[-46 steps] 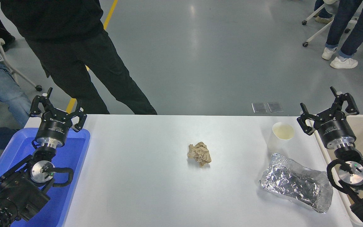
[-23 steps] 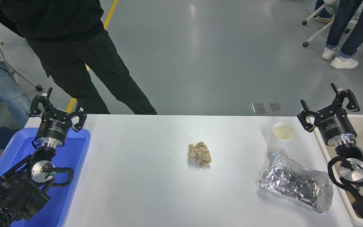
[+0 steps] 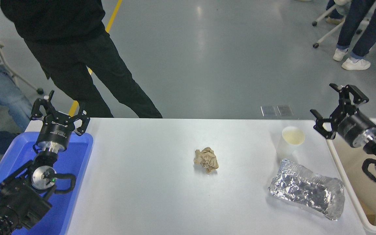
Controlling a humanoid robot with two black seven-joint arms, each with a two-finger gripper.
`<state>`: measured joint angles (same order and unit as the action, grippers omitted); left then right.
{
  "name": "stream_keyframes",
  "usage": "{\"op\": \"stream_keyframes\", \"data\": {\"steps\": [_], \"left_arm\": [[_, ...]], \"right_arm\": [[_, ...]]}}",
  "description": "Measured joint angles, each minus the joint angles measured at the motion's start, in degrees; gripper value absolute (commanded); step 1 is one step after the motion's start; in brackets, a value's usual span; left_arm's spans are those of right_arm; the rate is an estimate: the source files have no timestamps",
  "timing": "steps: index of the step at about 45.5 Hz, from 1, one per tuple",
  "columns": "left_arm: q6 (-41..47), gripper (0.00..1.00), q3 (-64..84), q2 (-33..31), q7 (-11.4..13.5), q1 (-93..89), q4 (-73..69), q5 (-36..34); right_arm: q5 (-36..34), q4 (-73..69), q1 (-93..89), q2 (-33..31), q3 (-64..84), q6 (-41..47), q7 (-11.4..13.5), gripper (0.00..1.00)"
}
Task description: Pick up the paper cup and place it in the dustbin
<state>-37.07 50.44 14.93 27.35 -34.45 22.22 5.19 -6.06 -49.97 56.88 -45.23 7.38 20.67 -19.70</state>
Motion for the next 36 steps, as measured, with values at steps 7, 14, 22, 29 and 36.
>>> {"op": "stream_keyframes", "data": {"steps": [7, 14, 22, 29, 36], "left_arm": [[-0.01, 0.98, -0.04, 0.01, -0.01, 0.0, 0.0, 0.0], [-0.02, 0.98, -0.06, 0.03, -0.02, 0.0, -0.02, 0.0], [-0.03, 0.98, -0.08, 0.0, -0.02, 0.01, -0.02, -0.02], [-0.03, 0.98, -0.05, 0.01, -0.02, 0.04, -0.03, -0.01], [-0.03, 0.98, -0.01, 0.01, -0.02, 0.07, -0.05, -0.02]], "right_arm": [[-0.6, -3.12, 17.78, 0.4, 25.33, 2.59, 0.0, 1.0], [-0.89, -6.65, 33.87, 5.68, 45.39, 7.18, 0.04, 1.0], [-0.52, -9.62, 48.38, 12.85, 59.41, 16.09, 0.37, 1.0], [1.01, -11.11, 58.71, 18.05, 64.96, 20.61, 0.67, 1.0], [5.87, -11.99, 65.09, 22.32, 66.17, 22.45, 2.4, 1.0]]}}
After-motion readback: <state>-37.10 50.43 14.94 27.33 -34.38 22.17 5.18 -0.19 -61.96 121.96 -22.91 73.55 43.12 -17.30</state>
